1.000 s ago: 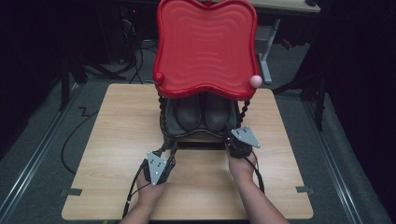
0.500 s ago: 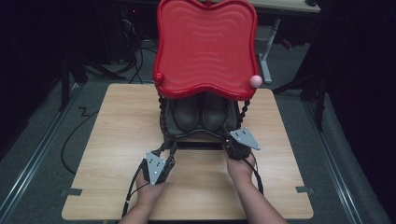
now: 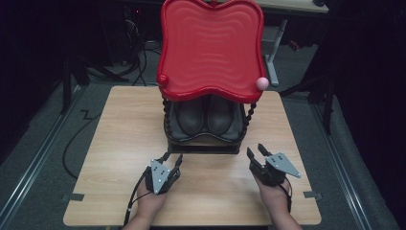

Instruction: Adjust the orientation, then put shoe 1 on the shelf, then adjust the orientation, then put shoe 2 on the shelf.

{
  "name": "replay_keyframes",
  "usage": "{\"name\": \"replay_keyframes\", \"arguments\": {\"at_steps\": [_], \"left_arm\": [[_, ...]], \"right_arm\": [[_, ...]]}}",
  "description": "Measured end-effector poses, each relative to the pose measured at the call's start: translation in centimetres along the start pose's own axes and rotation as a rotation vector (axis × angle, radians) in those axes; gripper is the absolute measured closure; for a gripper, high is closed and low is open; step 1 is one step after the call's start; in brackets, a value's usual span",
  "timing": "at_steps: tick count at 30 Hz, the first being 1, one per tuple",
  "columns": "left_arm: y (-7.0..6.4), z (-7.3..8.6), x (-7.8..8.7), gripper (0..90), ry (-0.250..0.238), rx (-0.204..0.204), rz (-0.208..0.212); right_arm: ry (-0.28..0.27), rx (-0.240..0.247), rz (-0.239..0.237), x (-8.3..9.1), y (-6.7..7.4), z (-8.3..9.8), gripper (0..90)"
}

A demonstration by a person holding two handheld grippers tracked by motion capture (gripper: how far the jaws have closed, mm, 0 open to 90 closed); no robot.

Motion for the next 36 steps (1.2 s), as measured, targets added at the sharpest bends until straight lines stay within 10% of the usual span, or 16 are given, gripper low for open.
{"name": "replay_keyframes", "arguments": {"at_steps": [13,24,36], "left_arm": [[7.2,3.3,4.6,45.3,0.150,0.089,-0.097],[7.0,3.2,4.4,43.1,0.148,0.068,-0.088],[9.7,4.5,5.1,35.3,0.181,0.140,-0.144]], "right_arm": [[0.102,-0.097,0.088,3.1,-6.7,3.6,29.6],[0.137,-0.109,0.108,2.8,-7.3,4.4,25.2],[0.189,-0.149,0.156,1.9,-8.3,5.7,20.8]]}}
Point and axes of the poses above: each handheld gripper's, and its own axes: x roughly backward along the jaws, z roughly out of its underside, y roughly to its left, the point moved 8 cm from there along -x, roughly forward along the jaws, and after that the axes turned 8 degrees about -x, right-handed, at the moved point
